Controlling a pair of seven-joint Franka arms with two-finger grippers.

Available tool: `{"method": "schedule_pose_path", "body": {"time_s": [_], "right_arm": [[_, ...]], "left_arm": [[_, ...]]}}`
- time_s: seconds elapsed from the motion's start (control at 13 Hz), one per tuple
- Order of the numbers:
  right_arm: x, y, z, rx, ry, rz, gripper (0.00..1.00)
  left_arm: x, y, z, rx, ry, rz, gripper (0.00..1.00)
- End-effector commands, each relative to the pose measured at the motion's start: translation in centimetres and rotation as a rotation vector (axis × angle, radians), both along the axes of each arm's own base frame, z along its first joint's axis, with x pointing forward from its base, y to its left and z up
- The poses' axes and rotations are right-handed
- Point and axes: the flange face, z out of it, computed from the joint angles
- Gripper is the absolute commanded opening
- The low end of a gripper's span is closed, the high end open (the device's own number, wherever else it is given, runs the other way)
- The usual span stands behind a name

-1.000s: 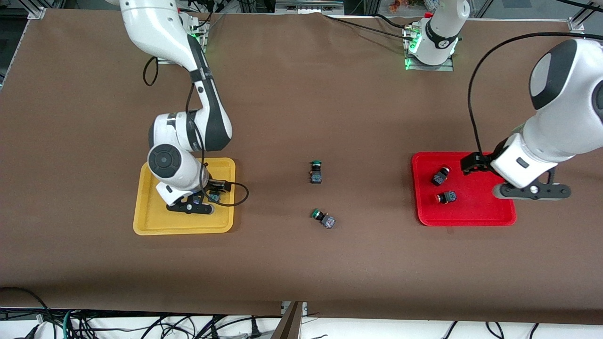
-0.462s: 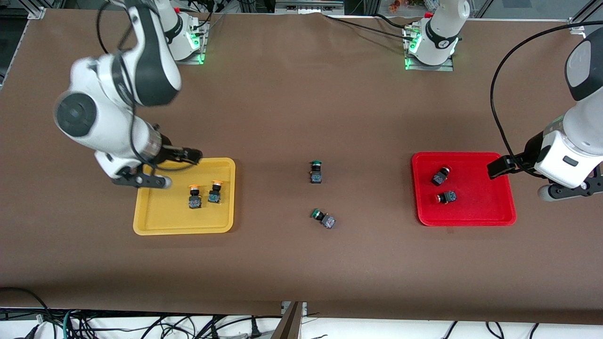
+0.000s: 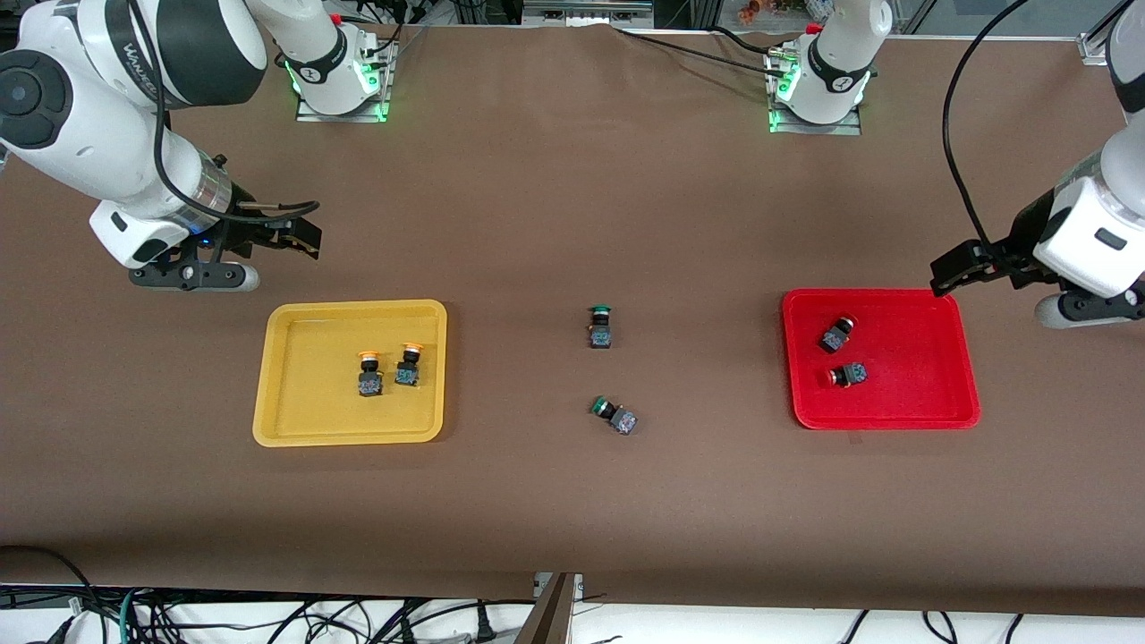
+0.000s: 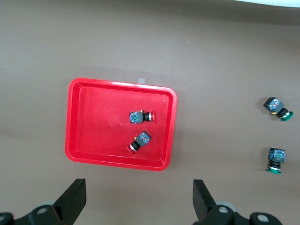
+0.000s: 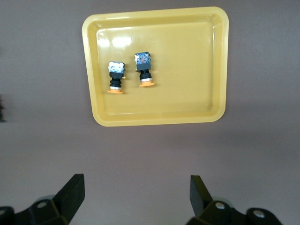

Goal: Place red and yellow buttons in trays

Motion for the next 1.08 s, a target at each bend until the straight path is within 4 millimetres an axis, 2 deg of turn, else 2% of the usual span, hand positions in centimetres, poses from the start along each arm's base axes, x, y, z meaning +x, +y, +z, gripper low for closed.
{"method": "schedule_pose_path", "body": {"time_s": [0.0,0.15,0.31,0.54,0.69,1.0], "right_arm": [[-0.5,-2.0,0.8,0.007,-0.016,0.028,0.99],[-0.5,-3.4,1.6,0.017,-0.010,0.040,0.99],[-0.6,-4.8,2.7,0.026,-0.015,0.062,1.00],[-0.7,-5.4,5.5,0.024,-0.021,0.076,0.99],[-0.3,-5.5,6.0,0.028,-0.030,0.087,0.99],[0.1,-6.0,6.3,0.023,-0.028,0.079,0.99]], "left_arm": [[-2.6,-0.6,1.6,0.023,-0.015,0.002,1.00],[-4.3,0.8,2.3,-0.033,-0.025,0.032,1.00],[-5.9,0.9,2.3,-0.027,-0.070,0.033,1.00],[-6.3,1.0,1.6,-0.030,-0.027,0.032,1.00],[-7.1,1.5,0.4,-0.026,0.001,0.023,1.00],[-7.2,1.0,0.2,-0.025,0.021,0.011,1.00]]}}
